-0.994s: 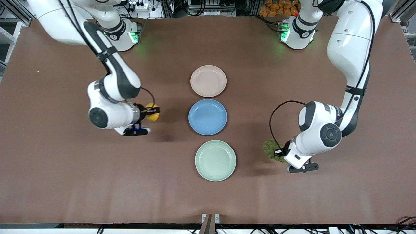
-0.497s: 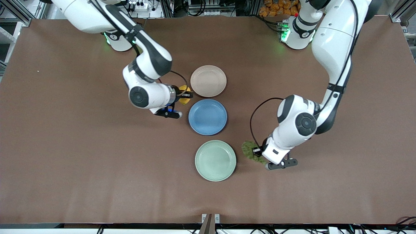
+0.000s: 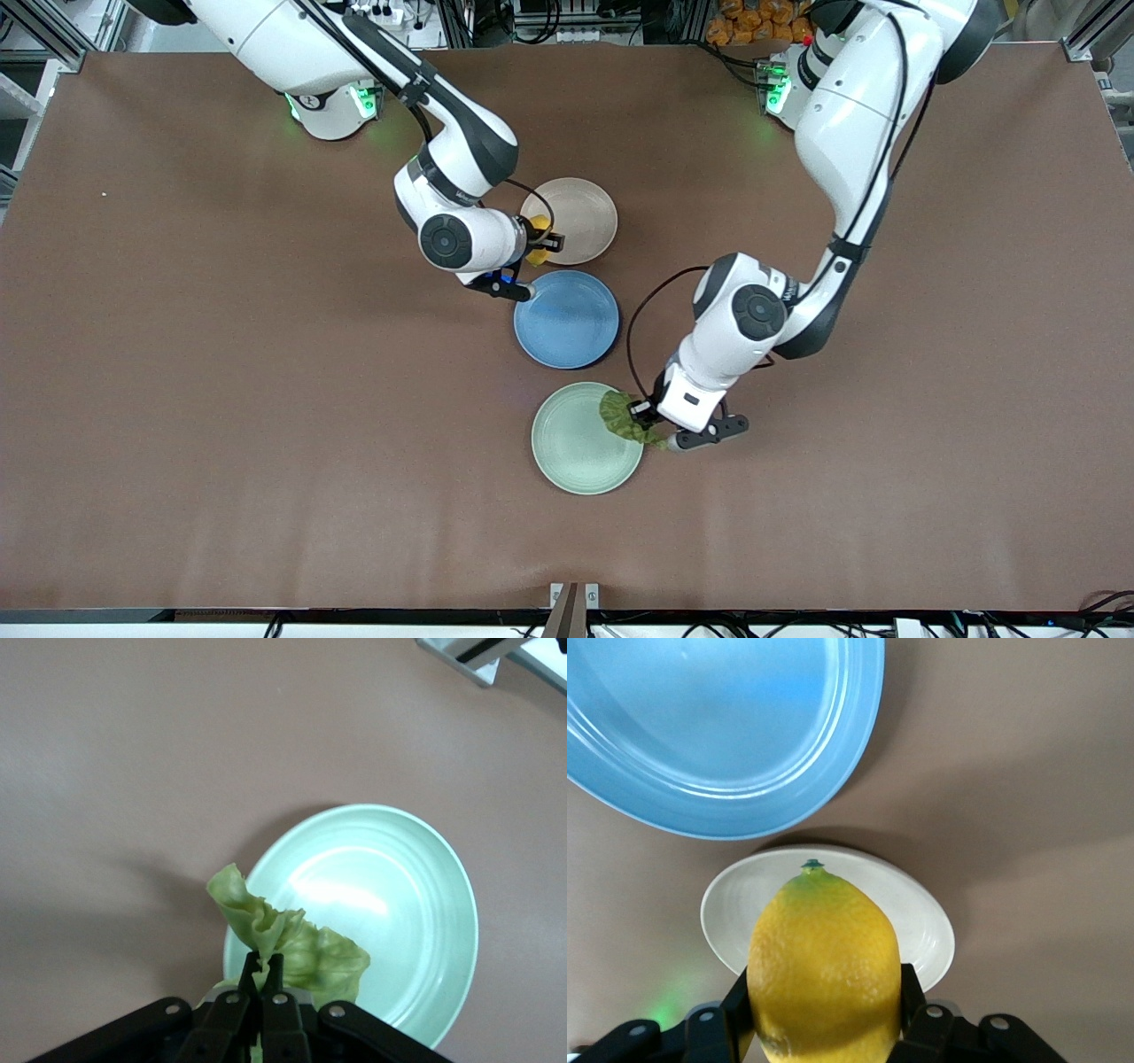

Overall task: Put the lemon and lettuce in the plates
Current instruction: 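Carry the lemon to the beige plate while the left gripper carries lettuce, then open the right gripper over the beige plate while the left gripper releases lettuce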

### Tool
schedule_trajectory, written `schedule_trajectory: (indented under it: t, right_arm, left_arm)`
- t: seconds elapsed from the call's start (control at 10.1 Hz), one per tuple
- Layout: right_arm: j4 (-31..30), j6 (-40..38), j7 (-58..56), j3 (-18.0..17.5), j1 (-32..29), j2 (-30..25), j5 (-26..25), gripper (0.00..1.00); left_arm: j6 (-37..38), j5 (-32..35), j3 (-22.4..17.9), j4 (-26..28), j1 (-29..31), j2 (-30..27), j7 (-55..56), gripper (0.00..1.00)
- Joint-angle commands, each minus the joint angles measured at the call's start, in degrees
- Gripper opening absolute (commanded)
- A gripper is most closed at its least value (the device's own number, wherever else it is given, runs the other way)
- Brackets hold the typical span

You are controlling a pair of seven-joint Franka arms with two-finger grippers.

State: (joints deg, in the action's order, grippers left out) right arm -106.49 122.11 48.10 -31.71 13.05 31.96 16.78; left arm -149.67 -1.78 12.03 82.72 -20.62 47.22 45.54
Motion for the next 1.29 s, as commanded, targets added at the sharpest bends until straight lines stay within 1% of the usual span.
schedule_trajectory:
  t: [0.0,0.2,0.3,0.4,0.5,0.6,0.8,0.89,1.09,1.19]
  right_arm:
    - [-0.1,2.6,2.9,-0.1,1.8,0.9,1.1,0.00]
    - [-0.2,2.9,3.1,-0.2,2.8,1.5,1.1,0.00]
    - [-0.1,4.3,3.1,-0.1,3.6,2.7,1.0,0.00]
    - [-0.1,5.6,3.1,-0.1,3.8,3.4,0.9,0.00]
    - [-0.2,5.8,3.2,-0.1,4.3,3.5,0.9,0.12]
    - [-0.2,6.8,4.5,-0.1,4.5,4.2,1.0,0.37]
    - [-0.3,8.1,6.7,-0.1,4.7,5.3,1.0,0.70]
    - [-0.3,7.3,6.7,-0.1,4.2,4.7,1.0,1.00]
    - [0.1,7.1,6.7,-0.2,3.8,4.6,1.0,1.00]
    - [0.3,5.3,6.3,-0.2,2.9,3.3,1.0,1.00]
  left_arm:
    - [-3.2,-1.2,-0.4,-0.5,-1.7,0.8,4.6,0.00]
    - [-4.6,-1.2,-0.4,-3.4,-2.5,3.7,6.4,0.00]
    - [-4.6,-1.2,-0.4,-3.4,-2.5,3.9,6.5,0.36]
    - [-4.6,-1.2,-0.5,-3.2,-2.5,3.9,6.6,0.99]
    - [-4.6,-1.1,-0.5,-3.3,-2.7,3.8,6.8,1.00]
    - [-4.5,-1.1,-0.6,-3.3,-2.6,3.7,6.8,1.00]
    - [-3.0,-0.4,-1.0,-3.2,-2.0,2.2,6.6,1.00]
    - [-1.7,-0.3,-1.7,-3.2,-1.8,1.4,6.4,1.00]
    - [0.8,0.9,-4.8,-3.2,-1.6,-1.2,4.9,1.00]
    - [2.4,2.4,-5.3,-3.2,-0.8,-2.5,2.4,1.00]
